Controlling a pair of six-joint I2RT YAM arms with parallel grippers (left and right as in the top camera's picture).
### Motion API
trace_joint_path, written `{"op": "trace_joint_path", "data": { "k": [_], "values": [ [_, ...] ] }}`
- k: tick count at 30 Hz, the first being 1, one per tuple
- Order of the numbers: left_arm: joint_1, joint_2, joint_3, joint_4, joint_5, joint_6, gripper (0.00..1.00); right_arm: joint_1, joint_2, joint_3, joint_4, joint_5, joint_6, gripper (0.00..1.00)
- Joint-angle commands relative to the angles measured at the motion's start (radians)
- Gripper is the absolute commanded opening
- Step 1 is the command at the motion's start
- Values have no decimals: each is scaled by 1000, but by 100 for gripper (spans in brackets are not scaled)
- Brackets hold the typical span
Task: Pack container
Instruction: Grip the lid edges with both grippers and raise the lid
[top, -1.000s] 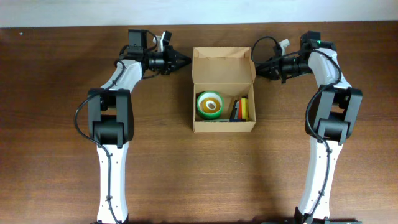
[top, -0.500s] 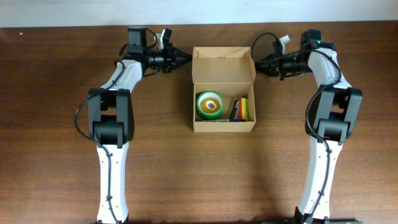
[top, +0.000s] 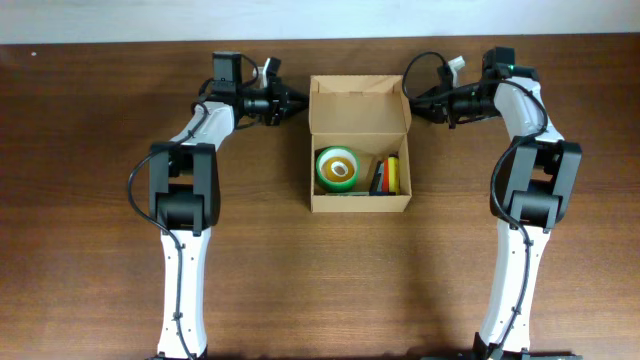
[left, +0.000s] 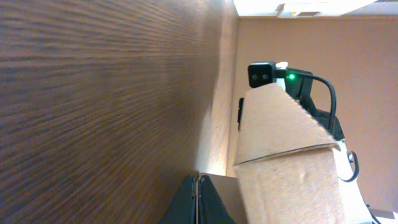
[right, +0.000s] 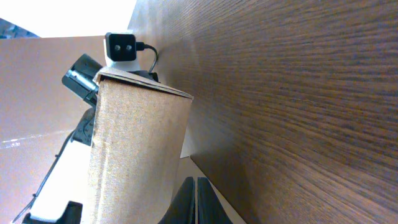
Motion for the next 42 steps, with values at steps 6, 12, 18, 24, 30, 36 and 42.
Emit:
{"op": "trace_joint_path", "data": {
  "k": [6, 12, 18, 24, 30, 36, 42],
  "values": [
    [-21, 22, 4, 47, 36, -27, 2, 24, 23, -2, -3, -28, 7, 4],
    [-31, 22, 32, 101, 41, -27, 2, 42, 23, -1, -17, -61, 7, 4],
    [-30, 22, 115, 146, 45, -20, 2, 43, 22, 41, -15, -108, 6, 4],
    [-22, 22, 184, 145, 51, -11, 2, 43, 21, 156, -44, -103, 7, 4],
    [-18, 22, 205, 143, 50, -3, 2, 43, 21, 285, -158, 18, 3, 4],
    [-36, 21, 207, 70, -5, 34, 2, 43, 21, 357, -227, 71, 3, 4],
    [-60, 20, 277, -201, -119, 230, 2, 45, 21, 365, -264, 89, 2, 4]
  ]
}}
